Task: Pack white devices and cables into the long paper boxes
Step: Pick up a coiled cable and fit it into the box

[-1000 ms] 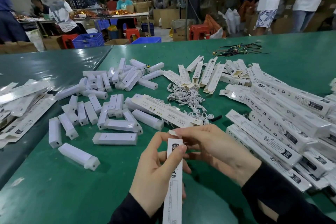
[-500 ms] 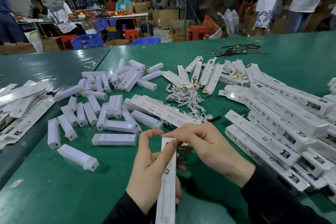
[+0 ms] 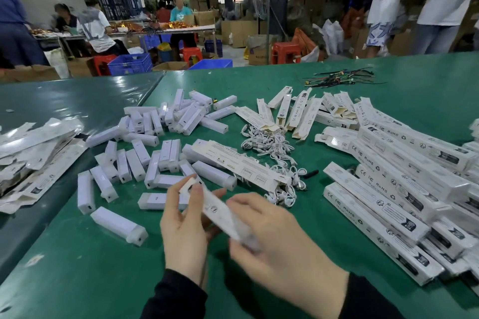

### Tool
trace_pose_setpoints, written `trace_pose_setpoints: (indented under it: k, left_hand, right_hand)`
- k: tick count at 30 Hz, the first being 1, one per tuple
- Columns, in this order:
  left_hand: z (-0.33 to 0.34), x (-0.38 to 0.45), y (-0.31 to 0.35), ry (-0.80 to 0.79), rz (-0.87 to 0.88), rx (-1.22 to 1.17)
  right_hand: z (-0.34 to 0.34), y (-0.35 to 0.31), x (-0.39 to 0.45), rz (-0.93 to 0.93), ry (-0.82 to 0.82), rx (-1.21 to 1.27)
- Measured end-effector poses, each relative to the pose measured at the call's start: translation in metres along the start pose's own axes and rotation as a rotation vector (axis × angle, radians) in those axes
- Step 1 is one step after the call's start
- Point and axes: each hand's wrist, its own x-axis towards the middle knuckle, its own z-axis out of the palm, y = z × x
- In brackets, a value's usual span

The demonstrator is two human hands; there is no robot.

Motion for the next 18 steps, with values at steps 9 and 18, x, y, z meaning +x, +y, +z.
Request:
trace_pose_setpoints:
  k: [9,18]
  left_hand:
    - [-0.001,0.001,0.001,-0.027,-0.021,0.082]
    - [-0.003,0.006,0.001,0.051,-0.015,0.026]
  right_hand:
    - [-0.101,0.065,-0.015,0.776,0.296,-0.679]
    - [-0.078,0.062,-0.001,0.504,0.36,-0.575]
